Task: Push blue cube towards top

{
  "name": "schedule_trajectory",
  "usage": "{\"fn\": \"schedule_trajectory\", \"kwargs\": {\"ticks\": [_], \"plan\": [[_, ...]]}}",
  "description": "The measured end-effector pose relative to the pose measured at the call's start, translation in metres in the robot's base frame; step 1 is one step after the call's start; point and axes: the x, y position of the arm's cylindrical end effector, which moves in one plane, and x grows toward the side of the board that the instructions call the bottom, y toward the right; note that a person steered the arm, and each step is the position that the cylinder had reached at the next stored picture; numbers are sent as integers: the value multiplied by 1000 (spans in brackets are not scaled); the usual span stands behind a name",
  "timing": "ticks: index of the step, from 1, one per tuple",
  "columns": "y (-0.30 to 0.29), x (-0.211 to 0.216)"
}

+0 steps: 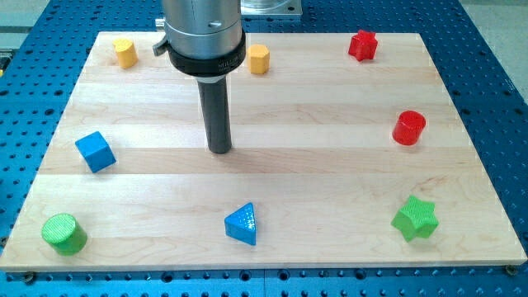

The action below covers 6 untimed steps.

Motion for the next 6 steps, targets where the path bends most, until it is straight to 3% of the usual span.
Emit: {"fn": "schedule_trajectory", "kwargs": {"ticks": [1, 2, 4, 5, 6], "plan": [[0, 14], [-40, 59], [-124, 67], [-173, 48], [-177, 37]]}}
